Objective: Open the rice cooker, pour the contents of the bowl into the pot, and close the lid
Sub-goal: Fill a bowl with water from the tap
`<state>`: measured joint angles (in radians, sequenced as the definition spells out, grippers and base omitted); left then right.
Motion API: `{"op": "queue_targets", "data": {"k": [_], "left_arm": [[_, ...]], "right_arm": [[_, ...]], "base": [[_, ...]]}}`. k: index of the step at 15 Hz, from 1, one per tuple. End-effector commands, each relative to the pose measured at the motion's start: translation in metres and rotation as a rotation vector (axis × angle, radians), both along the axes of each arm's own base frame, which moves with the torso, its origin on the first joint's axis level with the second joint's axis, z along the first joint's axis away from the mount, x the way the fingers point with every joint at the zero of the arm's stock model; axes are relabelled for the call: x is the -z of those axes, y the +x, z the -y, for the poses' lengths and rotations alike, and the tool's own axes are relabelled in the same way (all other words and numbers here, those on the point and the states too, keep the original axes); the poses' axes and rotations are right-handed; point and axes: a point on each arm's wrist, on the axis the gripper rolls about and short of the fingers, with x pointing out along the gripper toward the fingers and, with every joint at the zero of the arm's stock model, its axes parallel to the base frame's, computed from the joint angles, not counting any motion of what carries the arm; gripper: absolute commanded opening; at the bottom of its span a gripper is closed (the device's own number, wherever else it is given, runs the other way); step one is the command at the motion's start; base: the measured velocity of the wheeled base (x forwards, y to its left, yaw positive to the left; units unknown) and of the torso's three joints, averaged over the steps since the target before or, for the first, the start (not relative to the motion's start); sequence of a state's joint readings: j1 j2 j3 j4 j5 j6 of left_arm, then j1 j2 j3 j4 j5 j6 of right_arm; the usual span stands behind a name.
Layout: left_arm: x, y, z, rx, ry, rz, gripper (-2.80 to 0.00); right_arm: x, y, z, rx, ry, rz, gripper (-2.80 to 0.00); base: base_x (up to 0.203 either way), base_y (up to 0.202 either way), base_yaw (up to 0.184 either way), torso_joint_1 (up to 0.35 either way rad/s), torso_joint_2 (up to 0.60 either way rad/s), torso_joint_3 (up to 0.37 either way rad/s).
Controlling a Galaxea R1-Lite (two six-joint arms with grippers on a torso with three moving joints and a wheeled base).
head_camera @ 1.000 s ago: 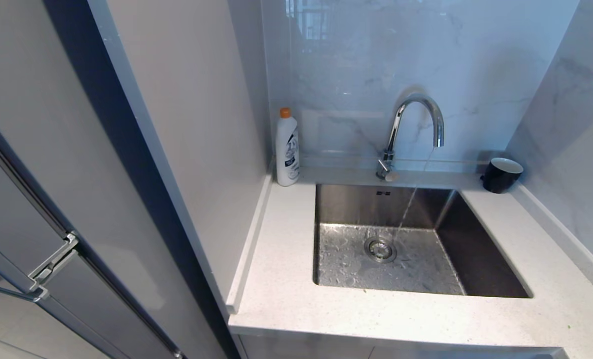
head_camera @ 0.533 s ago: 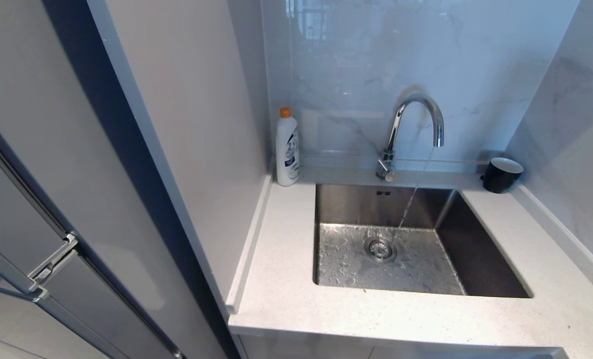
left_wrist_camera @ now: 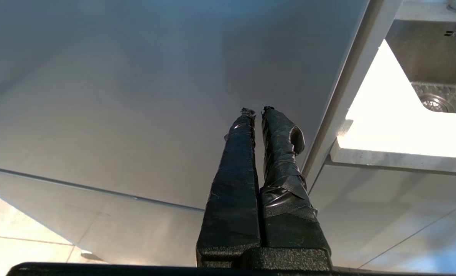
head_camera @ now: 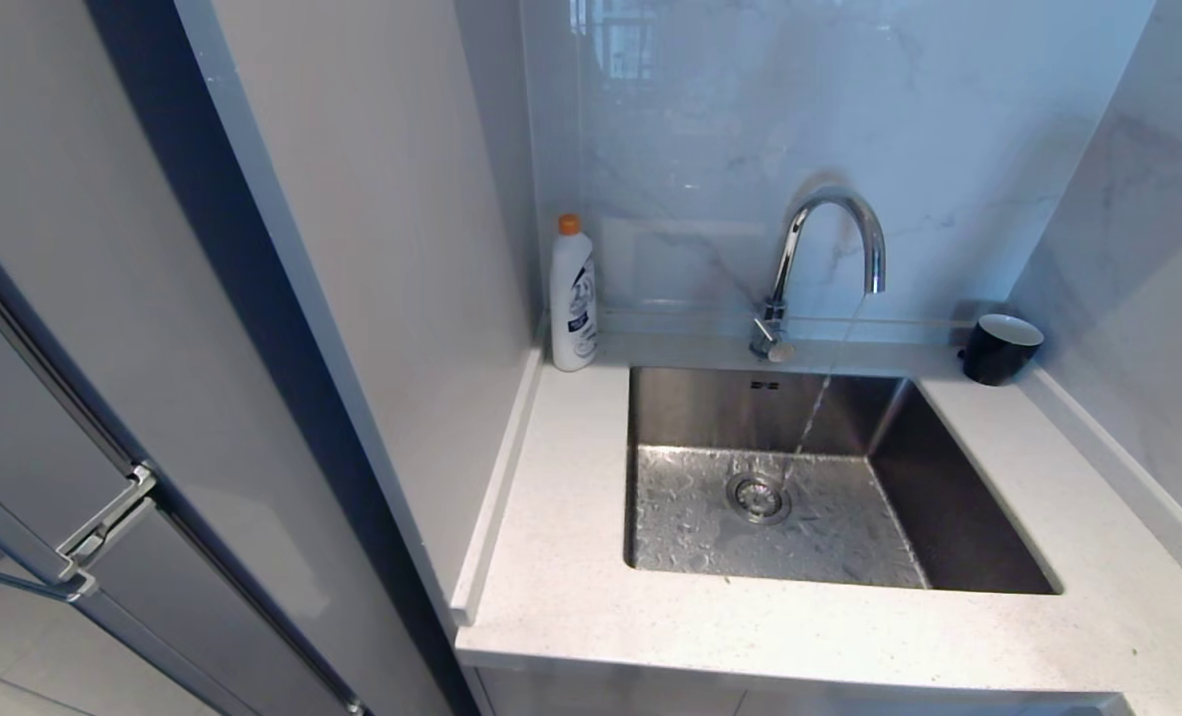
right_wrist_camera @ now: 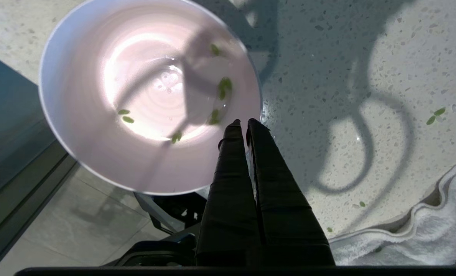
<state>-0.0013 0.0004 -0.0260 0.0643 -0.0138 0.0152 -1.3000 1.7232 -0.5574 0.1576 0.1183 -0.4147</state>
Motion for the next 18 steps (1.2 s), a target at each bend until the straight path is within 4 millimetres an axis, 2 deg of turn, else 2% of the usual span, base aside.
{"op": "queue_targets", "data": {"k": [1,3,4,6,8,13,18], "left_arm": [[0.001,0.000,0.000,-0.001,0.000,-0.004,-2.80],[0.000,0.000,0.000,0.000,0.000,-0.003,-2.80],[0.000,0.000,0.000,-0.001,0.000,-0.003,-2.80],[0.000,0.000,0.000,0.000,0.000,-0.003,-2.80],[0.000,0.000,0.000,-0.001,0.000,-0.003,-2.80],[0.001,0.000,0.000,0.000,0.000,-0.004,-2.80],[0.001,0.000,0.000,-0.001,0.000,-0.004,-2.80]], "right_arm": [[0.012,-0.001,0.005,0.007,0.036,-0.009,-2.80],[0.015,-0.002,0.011,0.022,0.017,0.001,-2.80],[0.011,-0.004,0.010,0.024,0.006,0.026,0.00],[0.002,-0.005,0.008,0.016,-0.028,0.063,0.00],[0.004,-0.005,0.006,0.014,-0.016,0.061,0.00],[0.027,-0.007,0.005,0.023,0.092,0.035,0.00],[0.049,-0.005,0.011,0.025,0.057,0.040,0.00]], "base": [[0.000,0.000,0.000,0.000,0.00,0.000],[0.000,0.000,0.000,0.000,0.00,0.000],[0.000,0.000,0.000,0.000,0.00,0.000],[0.000,0.000,0.000,0.000,0.00,0.000],[0.000,0.000,0.000,0.000,0.00,0.000],[0.000,0.000,0.000,0.000,0.00,0.000],[0.000,0.000,0.000,0.000,0.00,0.000]]}}
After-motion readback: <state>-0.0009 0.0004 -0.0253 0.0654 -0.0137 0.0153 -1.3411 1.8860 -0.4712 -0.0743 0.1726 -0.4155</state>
